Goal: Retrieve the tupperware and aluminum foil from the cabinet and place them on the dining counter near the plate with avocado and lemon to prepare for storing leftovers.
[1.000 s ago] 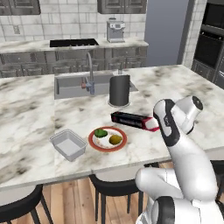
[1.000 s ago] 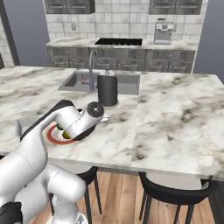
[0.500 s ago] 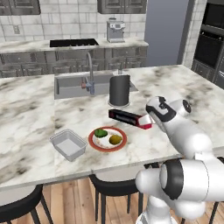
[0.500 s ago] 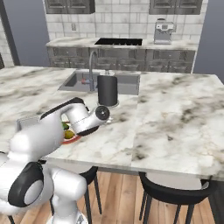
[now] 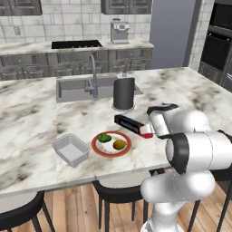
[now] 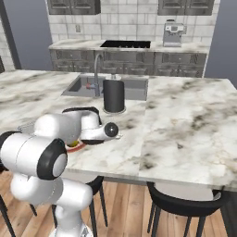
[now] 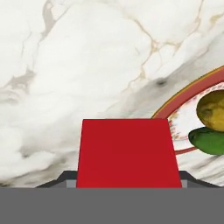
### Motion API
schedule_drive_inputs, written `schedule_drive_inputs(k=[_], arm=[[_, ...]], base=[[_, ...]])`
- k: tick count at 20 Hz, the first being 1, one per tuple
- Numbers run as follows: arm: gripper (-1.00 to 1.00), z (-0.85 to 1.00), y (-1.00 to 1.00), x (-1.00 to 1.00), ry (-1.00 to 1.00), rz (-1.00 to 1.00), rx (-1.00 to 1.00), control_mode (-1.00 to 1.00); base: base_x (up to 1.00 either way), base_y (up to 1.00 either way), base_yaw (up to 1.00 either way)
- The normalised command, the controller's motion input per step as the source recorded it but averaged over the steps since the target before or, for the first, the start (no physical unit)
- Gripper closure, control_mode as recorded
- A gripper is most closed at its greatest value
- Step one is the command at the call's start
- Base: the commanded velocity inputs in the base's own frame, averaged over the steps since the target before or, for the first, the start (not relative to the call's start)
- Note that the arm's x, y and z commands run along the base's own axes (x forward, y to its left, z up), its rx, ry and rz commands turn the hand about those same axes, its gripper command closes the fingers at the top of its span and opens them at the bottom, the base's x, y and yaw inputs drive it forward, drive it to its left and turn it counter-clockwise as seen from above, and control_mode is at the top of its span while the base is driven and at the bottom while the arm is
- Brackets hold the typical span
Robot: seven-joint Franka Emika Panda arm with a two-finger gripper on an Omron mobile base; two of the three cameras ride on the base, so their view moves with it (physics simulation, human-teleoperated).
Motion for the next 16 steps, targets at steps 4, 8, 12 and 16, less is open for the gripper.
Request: schedule_drive_inputs(k=[4,8,12,16], arm=[[1.0,-0.42,-0.06,0.02,0.03,-0.11,0.0,-1.0],[-1.0,-0.31,0.0,-0.02,0.0,-0.07,0.0,-1.0],[-1.0,0.02,0.0,-0.36,0.0,-0.02,0.0,-1.0],[-1.0,0.49,-0.21,-0.51,-0.05,-0.09,0.01,-1.0]], base=[[0.0,0.0,0.0],[0.0,0.0,0.0],[0.0,0.0,0.0],[0.0,0.0,0.0]])
